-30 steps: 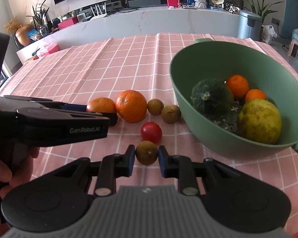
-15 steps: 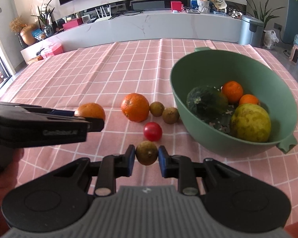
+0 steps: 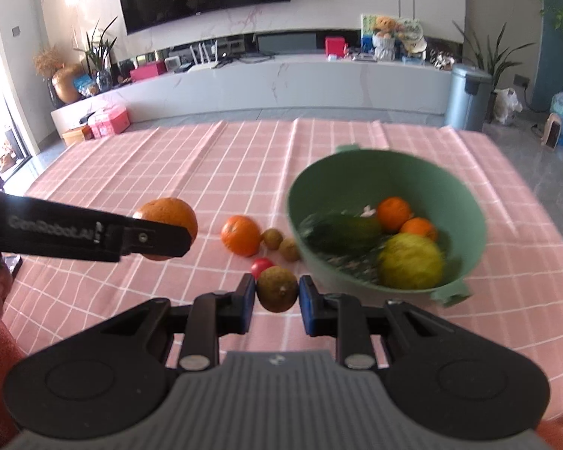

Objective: Organize fruits
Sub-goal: 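Carry the orange and brown fruit with both tools over the green colander, then open both tools to release the orange and brown fruit into the colander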

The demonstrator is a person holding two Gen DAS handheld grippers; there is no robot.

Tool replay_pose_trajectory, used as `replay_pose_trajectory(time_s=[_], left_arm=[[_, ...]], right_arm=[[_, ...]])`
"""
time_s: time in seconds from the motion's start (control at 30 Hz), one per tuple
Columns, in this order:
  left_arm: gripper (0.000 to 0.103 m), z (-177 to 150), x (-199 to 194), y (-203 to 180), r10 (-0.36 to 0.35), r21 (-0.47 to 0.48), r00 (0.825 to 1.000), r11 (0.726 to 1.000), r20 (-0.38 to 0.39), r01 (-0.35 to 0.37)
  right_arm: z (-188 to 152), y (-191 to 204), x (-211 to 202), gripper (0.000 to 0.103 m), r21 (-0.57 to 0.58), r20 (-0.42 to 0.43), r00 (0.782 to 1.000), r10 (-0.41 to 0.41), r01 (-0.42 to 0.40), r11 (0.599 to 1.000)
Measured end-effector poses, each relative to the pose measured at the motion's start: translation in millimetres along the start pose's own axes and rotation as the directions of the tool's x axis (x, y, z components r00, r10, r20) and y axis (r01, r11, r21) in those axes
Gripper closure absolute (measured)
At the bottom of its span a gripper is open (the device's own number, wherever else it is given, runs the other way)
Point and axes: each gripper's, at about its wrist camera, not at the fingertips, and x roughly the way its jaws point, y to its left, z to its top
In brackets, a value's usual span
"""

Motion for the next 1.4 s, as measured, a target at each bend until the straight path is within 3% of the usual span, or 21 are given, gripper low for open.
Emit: replay_pose_trajectory(time_s=[0.23, 0.43, 0.57, 0.73, 0.87, 1.4], left_arm=[[0.054, 24.5, 11.4, -28.9, -0.087, 0.022, 0.996, 0.996, -0.012, 0.087], [0.054, 43.9, 39.2, -48.7, -0.132, 0.054, 0.99, 0.989, -0.053, 0.134], [0.054, 53.5, 69.7, -58.5, -0.12, 0.079, 0.985, 0.988, -0.122, 0.13], [0.054, 59.1, 106.1, -60.2, -0.126, 0.057, 0.963, 0.988, -0.238, 0.143], [0.053, 63.9, 123.1, -66.6, -0.133, 0.095, 0.948, 0.981, -0.288, 0.167], [0.053, 85.4, 171.4, -79.5, -0.03, 0.187, 0.955, 0.978, -0.295, 0.089]], right_arm=[[15.8, -32.2, -20.8, 0.082, -0.014, 0.027, 0.999, -0.041, 0.041, 0.999], [25.3, -64.9, -17.8, 0.082, 0.009, -0.004, 0.998, -0.062, 0.062, 0.998], [30.9, -81.8, -5.0, 0.082, 0.009, -0.039, 0.997, -0.064, 0.064, 0.998], [35.9, -93.2, 11.9, 0.082, -0.015, -0.077, 0.995, -0.067, 0.066, 0.998], [40.5, -101.2, 26.2, 0.082, -0.07, -0.118, 0.991, -0.069, 0.061, 0.996], [62.9, -124.7, 74.5, 0.082, -0.205, -0.224, 0.969, -0.105, 0.059, 0.977]])
